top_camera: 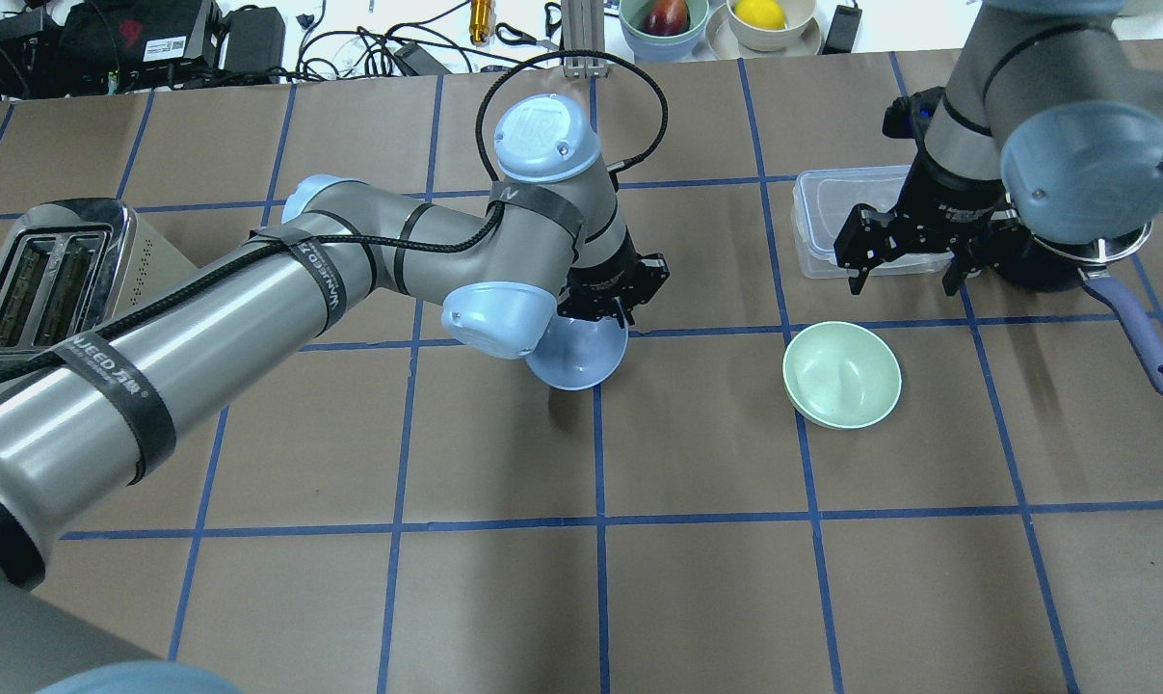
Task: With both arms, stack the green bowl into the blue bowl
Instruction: 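Set down the blue bowl with the left gripper while the right grasps the green bowl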
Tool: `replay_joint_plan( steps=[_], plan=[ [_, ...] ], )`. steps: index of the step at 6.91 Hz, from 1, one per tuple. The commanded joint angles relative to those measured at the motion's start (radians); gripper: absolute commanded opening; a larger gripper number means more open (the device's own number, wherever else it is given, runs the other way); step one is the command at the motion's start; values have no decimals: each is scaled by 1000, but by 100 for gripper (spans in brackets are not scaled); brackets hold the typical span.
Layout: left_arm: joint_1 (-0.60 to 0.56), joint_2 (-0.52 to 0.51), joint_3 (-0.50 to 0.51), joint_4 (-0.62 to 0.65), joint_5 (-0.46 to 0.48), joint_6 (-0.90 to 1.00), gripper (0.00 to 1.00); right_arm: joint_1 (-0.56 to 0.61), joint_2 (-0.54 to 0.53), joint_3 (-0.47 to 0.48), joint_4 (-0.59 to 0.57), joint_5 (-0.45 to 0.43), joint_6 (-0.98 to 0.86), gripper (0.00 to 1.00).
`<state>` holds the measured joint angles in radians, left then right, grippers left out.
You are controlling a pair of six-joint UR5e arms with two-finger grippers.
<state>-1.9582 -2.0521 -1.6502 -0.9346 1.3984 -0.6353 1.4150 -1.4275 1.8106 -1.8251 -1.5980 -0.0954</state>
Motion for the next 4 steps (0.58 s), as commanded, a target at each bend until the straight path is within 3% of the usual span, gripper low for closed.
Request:
replay_joint_plan(
  steps=[1, 2, 3, 4],
  plan=[
    [-5, -37, 12, 2, 30, 5, 38, -79, 41, 192, -275, 1, -73, 100],
    [-11, -1, 51, -3, 54, 2, 99, -102, 70, 225, -298, 9, -85, 97],
    [-11, 32, 125, -80, 59, 0, 100, -103, 88, 246, -299, 12, -83, 85],
    [11, 56, 179, -219, 62, 40, 100, -100, 88, 265, -298, 13, -81, 45]
  ],
)
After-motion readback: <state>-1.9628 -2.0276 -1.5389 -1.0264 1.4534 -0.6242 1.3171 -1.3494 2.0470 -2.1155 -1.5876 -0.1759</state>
